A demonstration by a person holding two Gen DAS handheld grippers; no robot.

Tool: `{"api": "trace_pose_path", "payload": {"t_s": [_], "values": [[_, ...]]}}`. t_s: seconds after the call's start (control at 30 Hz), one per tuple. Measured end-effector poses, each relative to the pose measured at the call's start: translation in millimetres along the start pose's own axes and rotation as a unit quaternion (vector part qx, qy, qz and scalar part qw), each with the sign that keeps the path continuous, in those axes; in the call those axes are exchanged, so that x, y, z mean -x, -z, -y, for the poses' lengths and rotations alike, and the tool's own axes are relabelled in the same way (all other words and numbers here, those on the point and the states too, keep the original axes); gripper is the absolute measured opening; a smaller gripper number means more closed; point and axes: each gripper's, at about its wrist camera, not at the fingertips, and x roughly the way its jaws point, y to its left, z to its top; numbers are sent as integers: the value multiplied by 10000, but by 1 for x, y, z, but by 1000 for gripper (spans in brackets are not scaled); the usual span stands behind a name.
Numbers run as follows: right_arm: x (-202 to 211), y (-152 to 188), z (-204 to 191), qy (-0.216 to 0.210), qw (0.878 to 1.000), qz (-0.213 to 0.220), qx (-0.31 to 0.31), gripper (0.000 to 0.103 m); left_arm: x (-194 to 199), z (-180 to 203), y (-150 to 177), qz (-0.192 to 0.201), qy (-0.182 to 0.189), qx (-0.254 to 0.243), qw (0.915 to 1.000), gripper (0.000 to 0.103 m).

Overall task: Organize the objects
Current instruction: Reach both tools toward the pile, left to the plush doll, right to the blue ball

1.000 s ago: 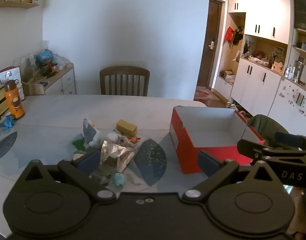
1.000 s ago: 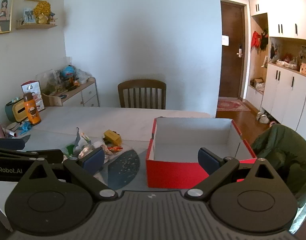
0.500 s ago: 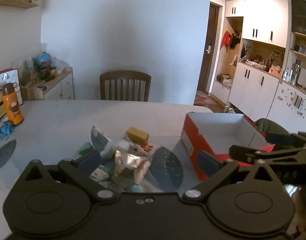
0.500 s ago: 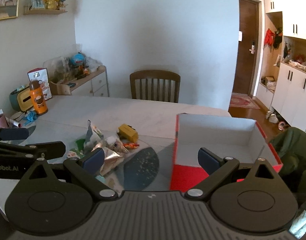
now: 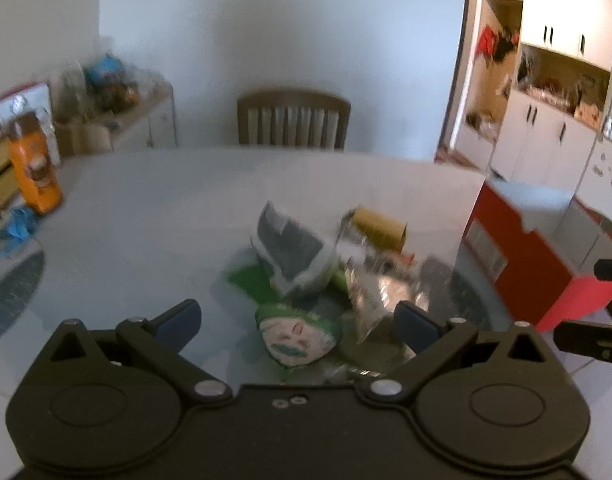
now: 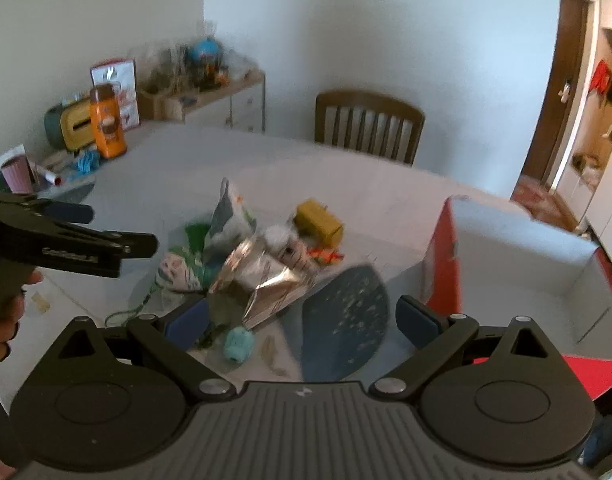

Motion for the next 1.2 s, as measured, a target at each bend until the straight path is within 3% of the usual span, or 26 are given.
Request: {"api": "trace_pose_path", "payload": {"t_s": [0.17, 0.5, 0.7, 1.07, 1.2], "values": [[-39, 7, -4, -82, 9987, -496, -108, 100, -38, -12, 10, -390, 156, -55, 9991, 102], [-90, 22, -22, -188, 9948, -988, 138, 99, -77, -14, 9, -786, 251, -273, 9962, 100], [-109, 27, -31, -179, 9924, -1196, 228, 87, -91, -12, 8, -859, 263, -423, 9951, 98], [-127, 29, -46, -365, 9884, -1458, 213, 57, -100, -9, 8, -902, 582, -651, 9921, 80], [-131, 29, -48, -420, 9868, -1558, 99, 50, -101, -11, 7, -939, 733, -572, 9912, 72]]}}
